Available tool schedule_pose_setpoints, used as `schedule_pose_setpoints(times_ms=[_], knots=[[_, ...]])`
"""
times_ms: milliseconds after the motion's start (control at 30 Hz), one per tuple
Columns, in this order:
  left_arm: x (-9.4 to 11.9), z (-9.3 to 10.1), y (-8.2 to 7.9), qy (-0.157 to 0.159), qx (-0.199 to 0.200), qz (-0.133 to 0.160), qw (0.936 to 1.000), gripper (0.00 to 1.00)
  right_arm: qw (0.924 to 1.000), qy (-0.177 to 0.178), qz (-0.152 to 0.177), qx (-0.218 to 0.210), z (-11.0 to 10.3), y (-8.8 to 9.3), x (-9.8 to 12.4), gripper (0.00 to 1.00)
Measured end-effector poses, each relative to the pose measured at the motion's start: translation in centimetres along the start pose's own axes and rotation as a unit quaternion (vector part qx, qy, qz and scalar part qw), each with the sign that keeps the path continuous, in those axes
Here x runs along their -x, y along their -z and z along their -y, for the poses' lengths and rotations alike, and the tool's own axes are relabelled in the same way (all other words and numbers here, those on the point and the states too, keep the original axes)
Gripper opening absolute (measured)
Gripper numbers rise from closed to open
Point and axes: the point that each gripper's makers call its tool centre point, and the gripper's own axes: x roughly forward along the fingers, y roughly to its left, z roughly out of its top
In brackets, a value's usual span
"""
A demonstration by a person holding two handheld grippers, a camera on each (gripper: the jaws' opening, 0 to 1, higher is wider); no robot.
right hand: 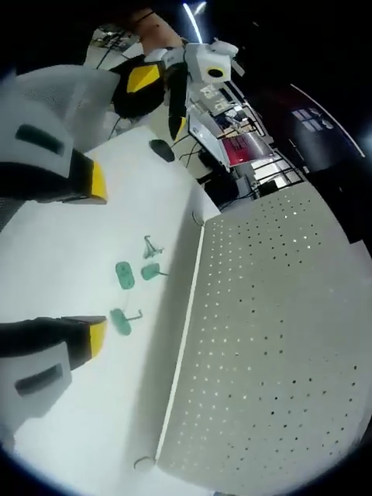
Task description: Insert the hook assembly into the mounting plate slot until the hook locks in place.
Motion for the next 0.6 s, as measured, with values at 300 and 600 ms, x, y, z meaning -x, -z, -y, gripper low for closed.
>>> schedule_pose_setpoints(times_ms=[300,600], knots=[[-0.1,-0.1,-0.1,0.009,0.035,0.004,0.9993,1.0,0.9964,-0.041,-0.044,0.06,-1.3,1.2,-3.6,0.48],[0.3,-0.2,0.5,0.008,0.037,-0.009,0.9992,1.0,0.9909,-0.047,-0.062,0.11,-0.3,1.8,-6.8,0.37]])
